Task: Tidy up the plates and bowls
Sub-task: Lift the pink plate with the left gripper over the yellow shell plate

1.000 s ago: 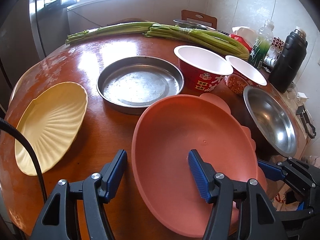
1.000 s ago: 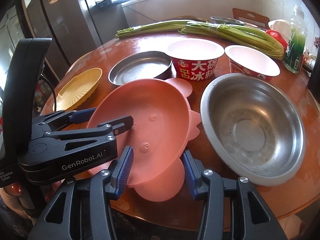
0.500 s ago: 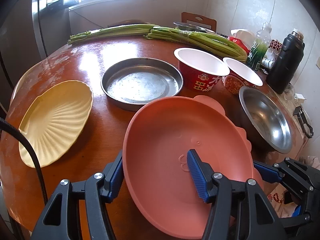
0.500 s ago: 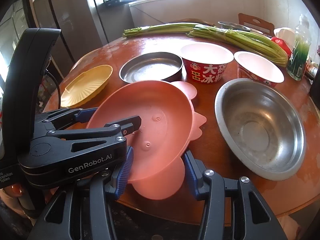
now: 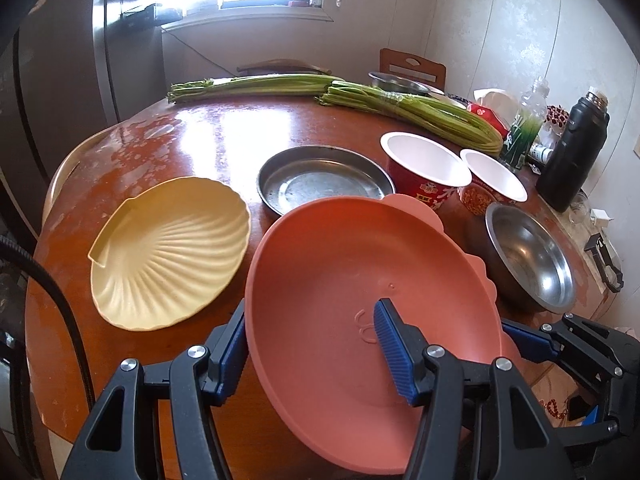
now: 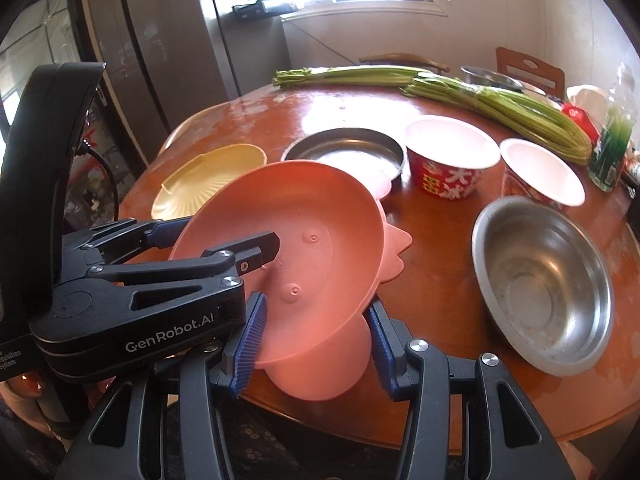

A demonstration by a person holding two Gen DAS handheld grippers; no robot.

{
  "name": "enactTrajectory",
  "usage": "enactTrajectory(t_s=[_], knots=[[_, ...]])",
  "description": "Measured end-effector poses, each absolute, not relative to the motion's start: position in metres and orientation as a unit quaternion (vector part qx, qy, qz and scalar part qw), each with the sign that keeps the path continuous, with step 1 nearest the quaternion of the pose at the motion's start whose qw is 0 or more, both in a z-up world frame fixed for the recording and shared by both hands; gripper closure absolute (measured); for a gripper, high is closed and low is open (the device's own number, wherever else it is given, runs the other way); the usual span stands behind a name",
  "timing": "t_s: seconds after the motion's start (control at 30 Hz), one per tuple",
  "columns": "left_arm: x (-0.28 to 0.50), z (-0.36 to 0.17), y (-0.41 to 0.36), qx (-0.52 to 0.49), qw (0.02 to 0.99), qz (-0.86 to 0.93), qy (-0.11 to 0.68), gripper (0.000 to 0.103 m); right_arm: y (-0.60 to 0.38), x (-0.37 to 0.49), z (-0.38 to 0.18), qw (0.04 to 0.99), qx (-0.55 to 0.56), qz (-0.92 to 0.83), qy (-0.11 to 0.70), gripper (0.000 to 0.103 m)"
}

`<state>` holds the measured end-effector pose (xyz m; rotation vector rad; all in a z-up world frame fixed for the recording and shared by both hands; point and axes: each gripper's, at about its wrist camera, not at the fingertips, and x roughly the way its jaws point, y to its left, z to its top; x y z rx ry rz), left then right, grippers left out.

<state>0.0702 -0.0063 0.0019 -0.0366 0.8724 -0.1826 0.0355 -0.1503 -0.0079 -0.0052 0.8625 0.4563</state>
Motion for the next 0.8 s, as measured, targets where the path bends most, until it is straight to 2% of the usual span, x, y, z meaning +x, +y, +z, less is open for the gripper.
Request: enactTrajectory(t_s=[0.8], knots=[[0.086, 0.025, 0.076, -0.034, 0.919, -0.034, 0.392, 0.043, -0.063, 0.078, 0.014, 0.881, -0.043, 0.261, 0.392, 0.051]])
